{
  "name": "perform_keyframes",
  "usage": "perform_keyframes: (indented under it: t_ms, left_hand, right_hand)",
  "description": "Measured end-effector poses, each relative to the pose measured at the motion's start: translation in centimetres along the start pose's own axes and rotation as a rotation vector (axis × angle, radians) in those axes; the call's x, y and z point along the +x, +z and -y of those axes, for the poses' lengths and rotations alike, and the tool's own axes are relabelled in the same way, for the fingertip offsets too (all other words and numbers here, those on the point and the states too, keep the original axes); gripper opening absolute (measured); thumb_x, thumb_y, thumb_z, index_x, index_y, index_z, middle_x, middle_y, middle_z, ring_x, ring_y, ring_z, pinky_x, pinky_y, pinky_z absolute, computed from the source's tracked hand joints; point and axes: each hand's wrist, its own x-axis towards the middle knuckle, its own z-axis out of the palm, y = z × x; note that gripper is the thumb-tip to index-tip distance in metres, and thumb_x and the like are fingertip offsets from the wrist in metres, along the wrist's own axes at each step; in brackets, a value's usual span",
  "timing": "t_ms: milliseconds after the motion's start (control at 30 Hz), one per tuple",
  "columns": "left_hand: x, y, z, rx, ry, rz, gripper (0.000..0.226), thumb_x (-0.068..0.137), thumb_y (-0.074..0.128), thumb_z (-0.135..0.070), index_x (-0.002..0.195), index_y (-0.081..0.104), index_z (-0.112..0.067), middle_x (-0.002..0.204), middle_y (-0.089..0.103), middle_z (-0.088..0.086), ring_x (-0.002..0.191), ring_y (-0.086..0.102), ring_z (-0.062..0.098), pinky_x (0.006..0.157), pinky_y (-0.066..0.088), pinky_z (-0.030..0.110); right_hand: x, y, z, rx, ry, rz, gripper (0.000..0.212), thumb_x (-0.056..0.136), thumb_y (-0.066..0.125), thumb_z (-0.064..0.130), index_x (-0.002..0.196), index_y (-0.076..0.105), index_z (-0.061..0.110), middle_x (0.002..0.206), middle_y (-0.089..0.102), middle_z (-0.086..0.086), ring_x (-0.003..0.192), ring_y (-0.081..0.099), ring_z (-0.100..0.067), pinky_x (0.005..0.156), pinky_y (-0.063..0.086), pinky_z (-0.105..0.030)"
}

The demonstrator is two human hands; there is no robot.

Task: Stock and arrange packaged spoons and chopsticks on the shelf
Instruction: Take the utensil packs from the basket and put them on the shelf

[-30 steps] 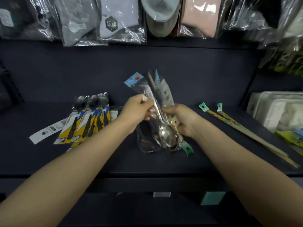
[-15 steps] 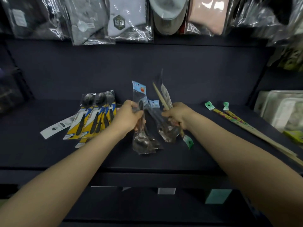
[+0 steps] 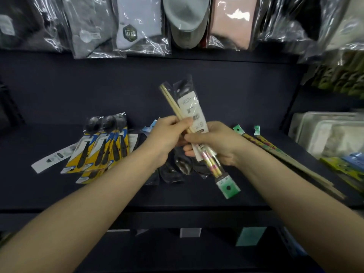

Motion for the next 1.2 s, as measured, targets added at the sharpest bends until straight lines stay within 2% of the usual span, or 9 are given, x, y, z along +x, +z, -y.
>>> perform_keyframes:
  t_ms: [200,300,467,567,633,733,900,1033,1200]
  left_hand:
    - [-0.9,-3.3,-0.7,0.273,0.074,-0.229,0.02,0.091,0.046,-0.015,0.074,0.057,-0.013,0.056,0.065,0.004,0.038,0.057,0.01,0.033,0.037,0.016]
    - [-2.4,-7.2,-0.8,0.246,0.086,-0.331,0.023,0.091,0.045,-0.018,0.071,0.056,-0.015,0.036,0.055,-0.001,0.03,0.045,0.007,0.04,0.034,0.022]
    - [-5.0,-12.4,0.1,0.381,0.139,-0.392,0.026,0.09,0.047,-0.024,0.073,0.061,-0.009,0.036,0.055,-0.003,0.042,0.046,0.016,0.052,0.037,0.031]
    - [-5.9,-14.0,0.6,0.347,0.127,-0.328,0.023,0.094,0.045,-0.025,0.078,0.057,-0.013,0.043,0.059,-0.004,0.043,0.051,0.016,0.053,0.042,0.031]
    - [-6.1,-13.8,0.5,0.22,0.116,-0.267,0.021,0.096,0.042,-0.022,0.079,0.051,-0.016,0.048,0.06,-0.003,0.041,0.055,0.012,0.047,0.046,0.029]
    - [-5.7,-12.0,-0.1,0.086,0.142,-0.21,0.017,0.096,0.042,-0.024,0.082,0.047,-0.017,0.054,0.063,-0.002,0.046,0.06,0.011,0.046,0.048,0.028]
    - [-4.0,-6.1,-1.2,-0.082,0.27,-0.131,0.018,0.095,0.044,-0.022,0.079,0.044,-0.014,0.056,0.069,-0.002,0.047,0.061,0.011,0.045,0.05,0.023]
    - [-2.4,-0.5,-1.2,-0.032,0.3,-0.024,0.015,0.095,0.046,-0.021,0.08,0.05,-0.019,0.065,0.071,-0.001,0.058,0.065,0.015,0.051,0.05,0.025]
    - [-1.7,3.6,1.3,0.633,0.33,0.061,0.012,0.091,0.048,-0.021,0.082,0.055,-0.024,0.074,0.069,-0.003,0.063,0.062,0.016,0.065,0.051,0.032]
  right_hand:
    - [1.2,0.6,-1.1,0.053,0.046,-0.134,0.021,0.097,0.044,0.019,0.088,0.061,0.011,0.069,0.066,-0.005,0.056,0.064,-0.017,0.058,0.053,-0.032]
    - [3.2,2.7,-1.6,-0.009,0.107,-0.17,0.015,0.096,0.046,0.017,0.087,0.057,0.012,0.075,0.064,-0.004,0.064,0.062,-0.016,0.058,0.051,-0.029]
    - [7.6,8.5,-2.6,-0.305,0.092,-0.12,0.012,0.092,0.054,0.018,0.08,0.056,0.014,0.07,0.058,-0.002,0.06,0.054,-0.013,0.044,0.043,-0.02]
    - [9.5,10.5,-2.7,-0.607,-0.016,-0.185,0.021,0.089,0.057,0.017,0.07,0.054,0.008,0.065,0.052,-0.005,0.064,0.052,-0.021,0.062,0.044,-0.032]
    - [8.7,11.1,-2.4,-0.779,-0.13,-0.261,0.025,0.092,0.052,0.021,0.085,0.061,0.0,0.081,0.06,-0.014,0.083,0.056,-0.028,0.077,0.045,-0.039]
    - [4.8,11.0,-1.5,-0.584,-0.252,-0.205,0.041,0.097,0.041,0.031,0.099,0.061,-0.005,0.093,0.065,-0.022,0.079,0.059,-0.024,0.079,0.051,-0.045]
    - [-2.3,7.8,-0.8,-0.325,-0.182,0.044,0.025,0.094,0.051,0.028,0.098,0.059,0.005,0.075,0.063,-0.002,0.058,0.063,-0.011,0.054,0.053,-0.022]
    - [-4.3,2.6,-0.9,-0.348,-0.238,-0.137,0.01,0.094,0.05,0.015,0.086,0.056,0.014,0.06,0.056,-0.002,0.044,0.05,-0.008,0.045,0.042,-0.019]
    - [-4.7,-8.1,-2.9,-0.849,-0.194,-0.602,0.03,0.095,0.048,0.021,0.065,0.051,0.018,0.061,0.052,-0.001,0.06,0.05,-0.021,0.058,0.032,-0.028]
